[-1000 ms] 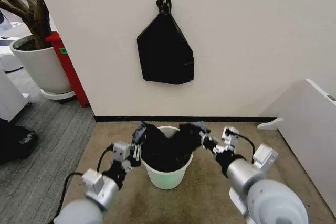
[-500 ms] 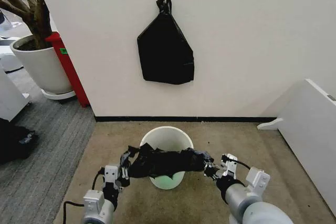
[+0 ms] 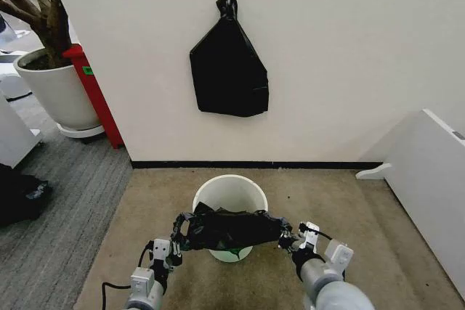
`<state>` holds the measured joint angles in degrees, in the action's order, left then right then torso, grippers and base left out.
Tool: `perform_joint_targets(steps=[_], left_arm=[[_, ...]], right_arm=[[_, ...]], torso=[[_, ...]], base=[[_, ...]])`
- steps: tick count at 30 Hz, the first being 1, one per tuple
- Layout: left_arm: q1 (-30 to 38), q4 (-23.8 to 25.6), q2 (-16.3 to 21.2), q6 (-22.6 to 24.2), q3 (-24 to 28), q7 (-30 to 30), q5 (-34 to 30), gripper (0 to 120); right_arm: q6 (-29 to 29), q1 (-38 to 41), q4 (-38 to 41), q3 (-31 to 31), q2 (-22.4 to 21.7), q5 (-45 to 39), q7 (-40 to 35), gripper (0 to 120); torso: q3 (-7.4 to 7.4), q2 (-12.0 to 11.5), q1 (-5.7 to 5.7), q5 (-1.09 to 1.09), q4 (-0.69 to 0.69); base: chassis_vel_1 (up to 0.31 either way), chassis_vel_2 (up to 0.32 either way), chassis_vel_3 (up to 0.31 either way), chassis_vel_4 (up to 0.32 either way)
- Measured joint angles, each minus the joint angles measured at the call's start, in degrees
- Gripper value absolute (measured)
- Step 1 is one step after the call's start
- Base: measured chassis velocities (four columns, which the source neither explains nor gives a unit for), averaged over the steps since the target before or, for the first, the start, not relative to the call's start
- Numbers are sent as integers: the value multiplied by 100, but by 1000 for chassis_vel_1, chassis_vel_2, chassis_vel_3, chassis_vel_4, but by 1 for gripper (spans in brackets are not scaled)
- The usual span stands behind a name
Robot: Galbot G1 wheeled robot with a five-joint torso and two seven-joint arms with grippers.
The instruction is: Place the garbage bag over the trash bin.
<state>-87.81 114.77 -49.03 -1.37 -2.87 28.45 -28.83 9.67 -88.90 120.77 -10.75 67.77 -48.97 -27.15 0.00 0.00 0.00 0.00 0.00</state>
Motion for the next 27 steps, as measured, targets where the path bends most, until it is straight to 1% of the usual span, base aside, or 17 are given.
perform_joint_targets(steps=[4, 9, 12, 16, 18, 20, 24, 27], left_arm=[[165, -106, -59, -22, 14, -38, -6, 0], [366, -202, -114, -37, 12, -57, -41, 0], [452, -256, -136, -38, 11, -65, -78, 0], [674, -471, -213, -38, 58, -95, -127, 0], [839, -634, -273, -39, 154, -112, -166, 0], [876, -671, -289, -40, 181, -112, -178, 0], [1090, -911, -424, -51, 343, -115, -227, 0], [1149, -994, -484, -52, 356, -119, -238, 0]], right_arm=[[-302, 141, -391, 10, 137, 108, 323, 0], [-489, 357, -674, 20, 256, 211, 525, 0], [-498, 436, -766, 20, 272, 209, 576, 0], [-499, 539, -986, 19, 275, 207, 771, 0], [-540, 586, -1102, 19, 284, 199, 925, 0], [-558, 599, -1124, 18, 293, 194, 963, 0], [-679, 716, -1334, -7, 355, 132, 1221, 0], [-738, 768, -1460, -26, 387, 108, 1342, 0]], torso=[[0, 0, 0, 0, 0], [0, 0, 0, 0, 0], [0, 0, 0, 0, 0], [0, 0, 0, 0, 0], [0, 0, 0, 0, 0], [0, 0, 0, 0, 0], [0, 0, 0, 0, 0], [0, 0, 0, 0, 0]], base=[[0, 0, 0, 0], [0, 0, 0, 0], [0, 0, 0, 0], [0, 0, 0, 0], [0, 0, 0, 0], [0, 0, 0, 0], [0, 0, 0, 0], [0, 0, 0, 0]])
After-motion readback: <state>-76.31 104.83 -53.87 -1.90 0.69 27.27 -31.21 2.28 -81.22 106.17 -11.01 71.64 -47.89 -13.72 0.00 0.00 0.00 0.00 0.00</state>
